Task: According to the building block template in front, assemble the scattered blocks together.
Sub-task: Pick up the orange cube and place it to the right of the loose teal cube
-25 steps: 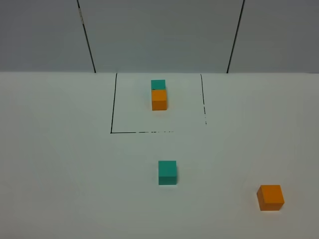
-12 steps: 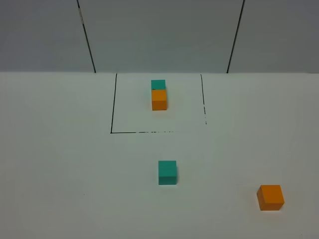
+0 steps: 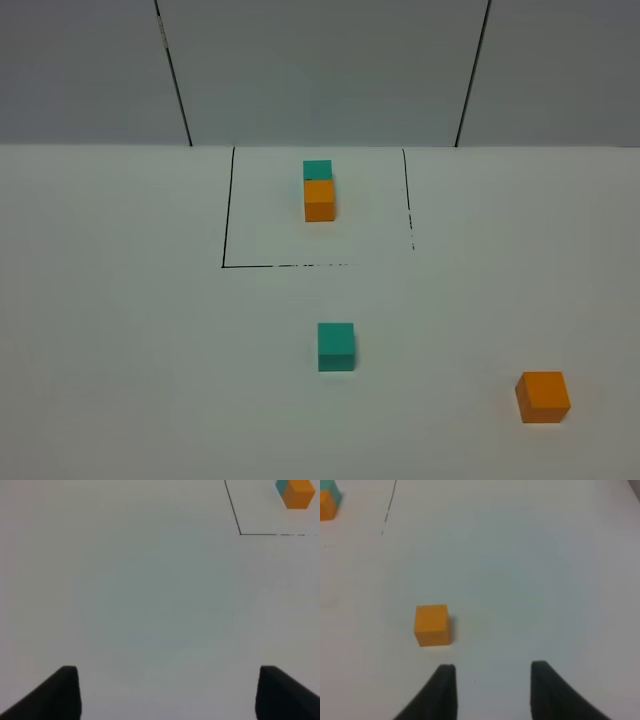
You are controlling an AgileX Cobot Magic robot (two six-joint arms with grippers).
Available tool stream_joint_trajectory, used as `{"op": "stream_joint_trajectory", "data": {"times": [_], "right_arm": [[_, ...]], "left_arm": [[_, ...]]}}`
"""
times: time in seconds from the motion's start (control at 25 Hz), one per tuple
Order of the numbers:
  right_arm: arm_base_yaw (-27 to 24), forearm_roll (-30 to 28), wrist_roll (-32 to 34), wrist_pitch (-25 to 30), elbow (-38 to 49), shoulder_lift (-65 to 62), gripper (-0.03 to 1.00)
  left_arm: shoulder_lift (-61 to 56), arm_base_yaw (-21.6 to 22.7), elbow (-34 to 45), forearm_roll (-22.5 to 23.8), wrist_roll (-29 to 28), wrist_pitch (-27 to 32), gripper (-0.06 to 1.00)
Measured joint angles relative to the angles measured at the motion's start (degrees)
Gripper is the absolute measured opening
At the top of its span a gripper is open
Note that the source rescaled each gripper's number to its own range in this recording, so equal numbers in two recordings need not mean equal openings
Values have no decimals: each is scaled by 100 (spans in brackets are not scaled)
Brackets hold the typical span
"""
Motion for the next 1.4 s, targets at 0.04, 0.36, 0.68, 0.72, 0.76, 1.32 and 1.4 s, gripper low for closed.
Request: {"op": "stream_joint_trajectory", "data": {"times": [0.04, 0.36, 0.68, 0.72, 0.76, 1.32, 1.4], "right_arm": [[0, 0, 0, 0, 0, 0, 0], [0, 0, 0, 0, 0, 0, 0], [0, 0, 0, 0, 0, 0, 0], [0, 0, 0, 0, 0, 0, 0], [0, 0, 0, 0, 0, 0, 0], [0, 0, 0, 0, 0, 0, 0], [0, 0, 0, 0, 0, 0, 0]], "left_arm": [[0, 0, 0, 0, 0, 0, 48], [0, 0, 0, 0, -5, 0, 28], [0, 0, 0, 0, -5, 0, 16], [0, 0, 0, 0, -5, 0, 16], [0, 0, 0, 0, -5, 0, 16], [0, 0, 0, 0, -5, 0, 15], [0, 0, 0, 0, -5, 0, 15]]}}
